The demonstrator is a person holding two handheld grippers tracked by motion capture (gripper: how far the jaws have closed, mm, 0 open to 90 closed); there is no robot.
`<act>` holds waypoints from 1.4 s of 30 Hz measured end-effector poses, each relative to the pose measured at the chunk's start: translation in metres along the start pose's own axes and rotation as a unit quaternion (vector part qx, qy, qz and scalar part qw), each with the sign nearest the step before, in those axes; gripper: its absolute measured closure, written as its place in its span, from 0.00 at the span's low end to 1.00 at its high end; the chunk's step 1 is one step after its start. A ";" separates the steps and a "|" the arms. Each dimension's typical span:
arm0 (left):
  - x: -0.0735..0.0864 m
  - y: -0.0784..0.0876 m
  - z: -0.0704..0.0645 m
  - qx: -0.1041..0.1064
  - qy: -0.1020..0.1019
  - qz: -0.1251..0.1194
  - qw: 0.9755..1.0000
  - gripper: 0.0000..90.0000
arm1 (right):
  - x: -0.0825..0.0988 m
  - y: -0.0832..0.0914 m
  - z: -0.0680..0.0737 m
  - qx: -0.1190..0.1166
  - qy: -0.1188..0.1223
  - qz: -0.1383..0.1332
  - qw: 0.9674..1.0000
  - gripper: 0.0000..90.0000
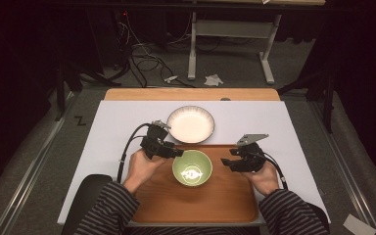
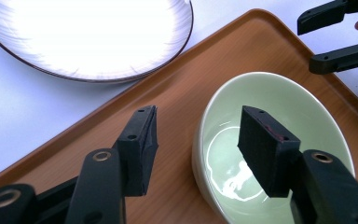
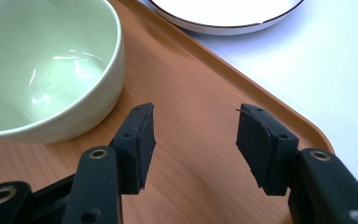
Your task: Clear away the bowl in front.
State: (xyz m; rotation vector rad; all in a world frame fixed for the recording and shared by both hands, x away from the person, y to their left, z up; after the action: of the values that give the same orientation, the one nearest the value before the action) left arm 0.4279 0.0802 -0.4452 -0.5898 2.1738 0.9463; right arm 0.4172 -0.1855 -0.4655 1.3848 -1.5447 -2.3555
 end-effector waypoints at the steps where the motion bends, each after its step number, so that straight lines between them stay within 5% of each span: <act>1: -0.001 0.002 0.000 -0.001 0.000 -0.005 1.000 0.53 | 0.000 0.000 0.000 0.000 -0.002 0.000 1.000 0.54; 7: -0.001 0.009 0.000 -0.002 -0.004 -0.010 1.000 0.52 | 0.000 0.001 0.001 0.000 0.001 0.000 1.000 0.54; 26: 0.004 0.030 0.022 -0.020 0.032 -0.039 0.999 0.51 | 0.000 0.000 0.002 -0.001 0.001 -0.001 1.000 0.54; 42: 0.015 0.029 0.029 -0.031 0.028 -0.041 0.998 0.50 | 0.000 0.001 0.002 -0.001 0.003 0.002 1.000 0.54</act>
State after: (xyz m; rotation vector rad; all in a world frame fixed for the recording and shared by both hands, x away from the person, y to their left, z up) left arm 0.4115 0.1183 -0.4579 -0.7379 2.1580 0.9676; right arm 0.4155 -0.1851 -0.4643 1.3860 -1.5420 -2.3487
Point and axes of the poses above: each handheld gripper's, and its own axes: y roughly backward along the jaws, x roughly out of its underside, z roughly to its left, the point moved 1 cm from there along -y, roughly forward along the jaws, and after that the axes turned 9 degrees about -y, right-handed, at the moved point
